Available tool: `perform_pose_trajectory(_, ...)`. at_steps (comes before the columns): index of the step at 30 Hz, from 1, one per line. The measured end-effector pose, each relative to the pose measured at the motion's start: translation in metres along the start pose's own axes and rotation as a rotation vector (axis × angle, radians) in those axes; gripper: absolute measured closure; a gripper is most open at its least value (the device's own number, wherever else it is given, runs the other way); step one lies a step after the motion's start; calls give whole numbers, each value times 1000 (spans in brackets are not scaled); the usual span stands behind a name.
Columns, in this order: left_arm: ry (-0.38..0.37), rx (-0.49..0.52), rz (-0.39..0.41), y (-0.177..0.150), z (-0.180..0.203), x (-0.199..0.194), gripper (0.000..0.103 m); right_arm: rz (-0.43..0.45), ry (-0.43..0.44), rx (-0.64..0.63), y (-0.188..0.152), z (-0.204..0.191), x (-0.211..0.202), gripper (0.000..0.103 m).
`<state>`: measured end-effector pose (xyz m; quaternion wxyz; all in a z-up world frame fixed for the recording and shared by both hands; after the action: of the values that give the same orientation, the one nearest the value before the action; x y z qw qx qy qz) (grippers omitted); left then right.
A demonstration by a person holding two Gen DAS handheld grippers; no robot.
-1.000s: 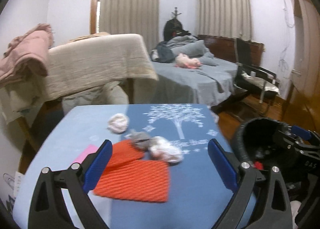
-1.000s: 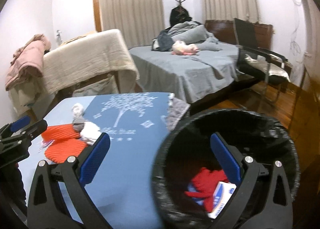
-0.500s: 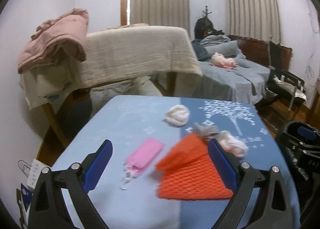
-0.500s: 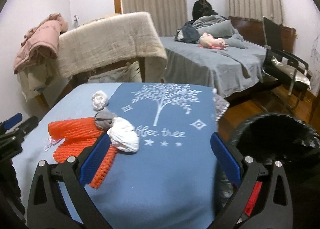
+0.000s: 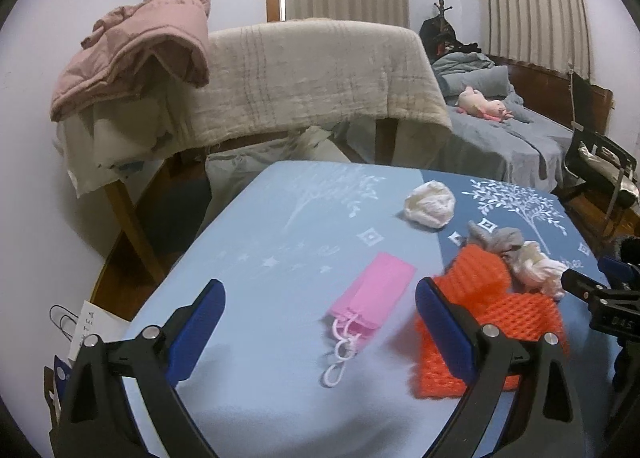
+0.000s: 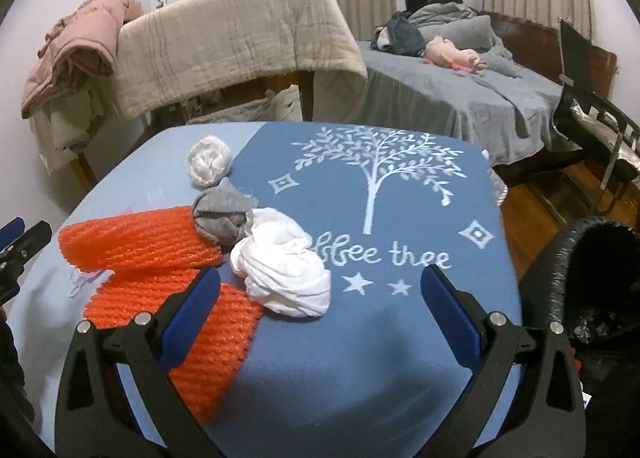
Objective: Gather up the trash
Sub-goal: 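Move both tools back over the remaining items on the table, then grasp the pink face mask with the left tool while the right tool grasps the white cloth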
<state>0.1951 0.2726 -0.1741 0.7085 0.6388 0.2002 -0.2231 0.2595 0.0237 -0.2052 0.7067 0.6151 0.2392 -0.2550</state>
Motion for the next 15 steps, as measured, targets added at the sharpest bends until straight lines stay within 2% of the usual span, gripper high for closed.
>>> perform_pose_trajectory(8,4,-19,-26,-5,-9,18,9,-33,7,-20,3,-10,14,6)
perform_pose_trajectory(15,-4,-25,-53,-10,-11,30,9,-90,38,-55,-1,-22,27,28)
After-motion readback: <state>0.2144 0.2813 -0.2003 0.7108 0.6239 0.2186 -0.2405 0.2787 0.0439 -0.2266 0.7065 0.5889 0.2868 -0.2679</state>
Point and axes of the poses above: each gripper's, at about its wrist camera, not at the fingertips, and x roughly the way its jaws point, z to its right, y to its top, the point moved 8 cm from there along x, roughly the way its jaws point, and after that the axes turned 15 degrees about -y, right-handed, at the moved point
